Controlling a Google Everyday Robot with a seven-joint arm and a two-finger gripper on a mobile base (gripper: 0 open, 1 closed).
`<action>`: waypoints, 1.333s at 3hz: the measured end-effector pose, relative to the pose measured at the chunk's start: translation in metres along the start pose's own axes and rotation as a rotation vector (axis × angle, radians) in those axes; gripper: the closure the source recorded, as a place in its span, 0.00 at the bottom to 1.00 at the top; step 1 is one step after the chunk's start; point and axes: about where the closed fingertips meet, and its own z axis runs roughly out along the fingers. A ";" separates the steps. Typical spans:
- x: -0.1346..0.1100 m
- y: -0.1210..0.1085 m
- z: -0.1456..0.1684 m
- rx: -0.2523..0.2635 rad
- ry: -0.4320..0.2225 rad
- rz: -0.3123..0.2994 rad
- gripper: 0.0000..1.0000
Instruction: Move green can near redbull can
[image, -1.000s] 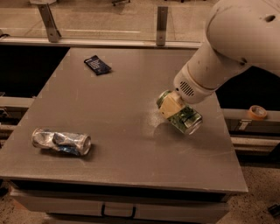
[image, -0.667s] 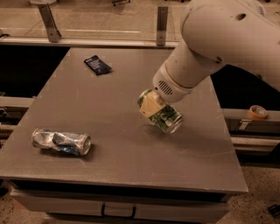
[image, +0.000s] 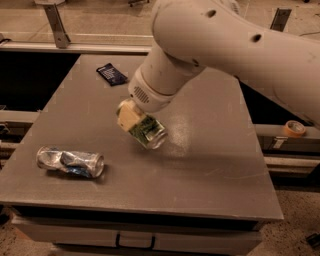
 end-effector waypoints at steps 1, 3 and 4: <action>-0.022 0.018 0.011 -0.043 -0.012 0.047 1.00; -0.032 0.034 0.033 -0.121 -0.041 0.192 0.82; -0.030 0.034 0.043 -0.142 -0.041 0.247 0.59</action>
Offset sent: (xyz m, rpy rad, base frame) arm -0.0034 0.0691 -0.0115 0.1881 0.1796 -0.1150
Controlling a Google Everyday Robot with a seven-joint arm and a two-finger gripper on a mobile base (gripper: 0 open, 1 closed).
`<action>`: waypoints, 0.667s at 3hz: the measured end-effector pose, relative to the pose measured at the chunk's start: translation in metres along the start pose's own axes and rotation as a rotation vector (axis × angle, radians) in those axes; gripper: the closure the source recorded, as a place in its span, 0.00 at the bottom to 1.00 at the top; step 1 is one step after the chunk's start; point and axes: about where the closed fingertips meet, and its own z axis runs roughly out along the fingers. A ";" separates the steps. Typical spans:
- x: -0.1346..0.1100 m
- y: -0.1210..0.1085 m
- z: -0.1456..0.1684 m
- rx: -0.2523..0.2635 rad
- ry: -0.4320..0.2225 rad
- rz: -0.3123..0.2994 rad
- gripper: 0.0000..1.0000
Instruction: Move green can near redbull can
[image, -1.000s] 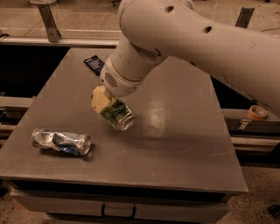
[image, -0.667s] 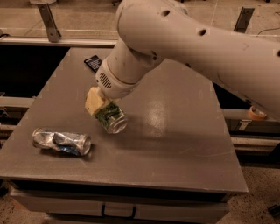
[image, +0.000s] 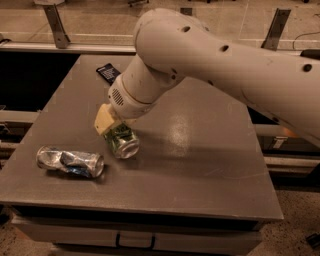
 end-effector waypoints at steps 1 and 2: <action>0.001 -0.005 0.004 -0.005 -0.004 0.034 0.35; 0.003 -0.009 0.008 -0.010 -0.001 0.056 0.13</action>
Offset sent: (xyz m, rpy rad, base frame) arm 0.0094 -0.0078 -0.0187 0.0253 0.0573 -0.0657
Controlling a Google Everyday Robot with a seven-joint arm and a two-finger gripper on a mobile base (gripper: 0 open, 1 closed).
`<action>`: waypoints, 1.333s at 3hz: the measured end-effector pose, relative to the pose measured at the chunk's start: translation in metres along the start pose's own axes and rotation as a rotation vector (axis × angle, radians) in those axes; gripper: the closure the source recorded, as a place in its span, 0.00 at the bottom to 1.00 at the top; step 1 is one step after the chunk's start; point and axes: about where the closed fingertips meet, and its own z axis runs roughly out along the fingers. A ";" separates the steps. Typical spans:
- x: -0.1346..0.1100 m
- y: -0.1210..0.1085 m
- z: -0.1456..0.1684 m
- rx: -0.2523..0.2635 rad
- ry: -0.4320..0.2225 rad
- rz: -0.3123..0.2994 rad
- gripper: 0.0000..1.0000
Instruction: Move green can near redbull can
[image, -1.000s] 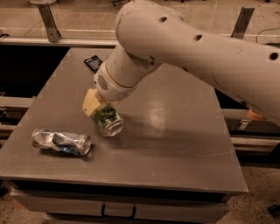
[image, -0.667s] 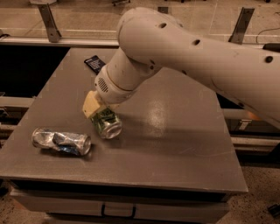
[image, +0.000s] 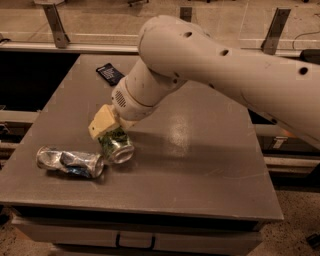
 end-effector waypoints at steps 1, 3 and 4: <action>0.002 -0.004 0.001 -0.001 0.001 0.015 0.00; 0.000 -0.014 -0.016 0.005 -0.046 0.018 0.00; -0.006 -0.029 -0.052 -0.001 -0.137 -0.018 0.00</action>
Offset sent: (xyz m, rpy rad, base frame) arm 0.0071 -0.0168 -0.0028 0.0191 0.0117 -0.0442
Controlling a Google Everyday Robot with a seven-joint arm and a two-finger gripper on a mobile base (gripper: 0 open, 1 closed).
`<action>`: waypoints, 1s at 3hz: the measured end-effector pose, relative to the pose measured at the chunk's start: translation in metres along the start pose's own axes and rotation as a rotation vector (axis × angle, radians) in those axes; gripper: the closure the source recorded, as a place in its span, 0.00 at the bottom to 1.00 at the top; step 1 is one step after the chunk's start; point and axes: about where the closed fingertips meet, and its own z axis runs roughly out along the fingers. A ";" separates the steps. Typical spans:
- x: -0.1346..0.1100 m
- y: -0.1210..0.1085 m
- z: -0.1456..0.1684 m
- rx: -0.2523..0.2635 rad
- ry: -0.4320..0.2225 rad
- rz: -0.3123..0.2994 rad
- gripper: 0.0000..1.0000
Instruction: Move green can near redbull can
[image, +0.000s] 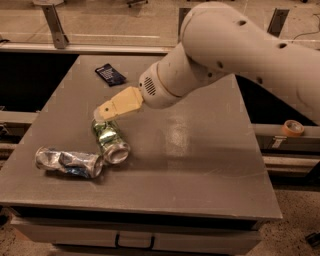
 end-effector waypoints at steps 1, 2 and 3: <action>-0.011 -0.029 -0.075 0.020 -0.117 -0.061 0.00; -0.024 -0.048 -0.163 0.075 -0.235 -0.166 0.00; -0.036 -0.043 -0.181 0.103 -0.266 -0.273 0.00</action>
Offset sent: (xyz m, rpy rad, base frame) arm 0.0002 -0.2070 0.2106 -0.0123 -0.6667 0.1741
